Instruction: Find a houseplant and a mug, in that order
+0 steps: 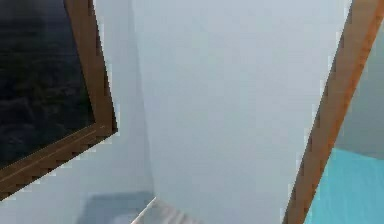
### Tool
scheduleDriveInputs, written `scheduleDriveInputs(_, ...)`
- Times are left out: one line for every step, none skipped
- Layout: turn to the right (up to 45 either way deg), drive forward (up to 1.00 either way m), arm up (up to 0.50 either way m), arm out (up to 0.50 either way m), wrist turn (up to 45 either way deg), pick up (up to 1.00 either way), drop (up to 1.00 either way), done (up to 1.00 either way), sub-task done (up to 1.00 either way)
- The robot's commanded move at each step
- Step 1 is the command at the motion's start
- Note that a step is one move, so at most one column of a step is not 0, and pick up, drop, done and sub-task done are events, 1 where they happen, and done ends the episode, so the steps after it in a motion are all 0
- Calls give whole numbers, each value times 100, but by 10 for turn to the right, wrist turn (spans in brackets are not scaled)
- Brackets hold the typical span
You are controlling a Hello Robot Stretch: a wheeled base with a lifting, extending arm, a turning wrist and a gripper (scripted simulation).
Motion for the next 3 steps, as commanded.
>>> scheduleDriveInputs(450, 0, 0, 0, 0, 0, 0, 0, 0)
scheduleDriveInputs(450, 0, 0, 0, 0, 0, 0, 0, 0)
scheduleDriveInputs(90, 0, 0, 0, 0, 0, 0, 0, 0)
